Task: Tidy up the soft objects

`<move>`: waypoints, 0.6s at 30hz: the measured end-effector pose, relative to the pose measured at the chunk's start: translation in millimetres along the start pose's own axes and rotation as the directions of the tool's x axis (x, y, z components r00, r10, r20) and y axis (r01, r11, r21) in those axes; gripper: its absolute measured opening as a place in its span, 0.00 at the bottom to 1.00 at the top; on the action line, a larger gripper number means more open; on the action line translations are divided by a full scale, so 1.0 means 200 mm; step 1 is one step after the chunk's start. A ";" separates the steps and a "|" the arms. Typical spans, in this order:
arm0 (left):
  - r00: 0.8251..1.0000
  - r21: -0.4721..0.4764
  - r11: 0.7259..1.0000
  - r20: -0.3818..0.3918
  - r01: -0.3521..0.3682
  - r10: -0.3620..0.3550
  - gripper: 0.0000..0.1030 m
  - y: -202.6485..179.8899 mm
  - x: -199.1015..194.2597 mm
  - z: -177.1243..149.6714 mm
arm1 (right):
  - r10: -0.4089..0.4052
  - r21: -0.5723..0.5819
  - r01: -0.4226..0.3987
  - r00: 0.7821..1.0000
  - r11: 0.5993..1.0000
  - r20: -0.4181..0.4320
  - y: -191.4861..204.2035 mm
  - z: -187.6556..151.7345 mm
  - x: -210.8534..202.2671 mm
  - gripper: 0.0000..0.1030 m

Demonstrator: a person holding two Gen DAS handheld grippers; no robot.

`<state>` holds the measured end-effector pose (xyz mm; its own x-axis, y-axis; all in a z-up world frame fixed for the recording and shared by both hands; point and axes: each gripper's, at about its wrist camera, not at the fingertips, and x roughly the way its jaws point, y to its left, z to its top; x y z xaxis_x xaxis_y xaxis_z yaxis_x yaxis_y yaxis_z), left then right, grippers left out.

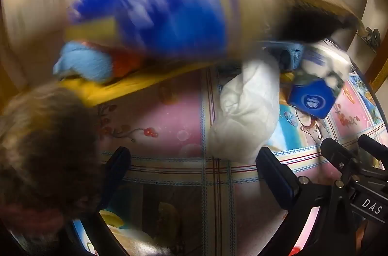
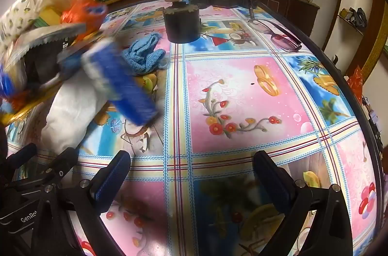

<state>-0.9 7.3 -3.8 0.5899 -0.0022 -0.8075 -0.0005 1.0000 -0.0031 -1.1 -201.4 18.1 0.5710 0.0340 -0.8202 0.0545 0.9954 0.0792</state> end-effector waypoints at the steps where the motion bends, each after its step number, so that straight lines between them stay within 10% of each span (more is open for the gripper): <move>1: 1.000 0.000 1.000 0.000 0.000 0.000 1.00 0.00 0.00 0.00 | 0.000 0.000 0.000 1.000 1.000 0.000 -0.01 0.00 0.01 0.99; 18: 1.000 0.001 1.000 -0.001 -0.001 0.001 1.00 -0.02 -0.01 0.00 | -0.006 -0.002 0.006 1.000 1.000 0.002 0.00 0.00 0.00 0.99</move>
<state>-1.8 4.1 -2.7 0.5895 -0.0009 -0.8078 -0.0001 1.0000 -0.0012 -1.4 -201.0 17.4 0.5723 0.0279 -0.8196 0.0563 0.9957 0.0732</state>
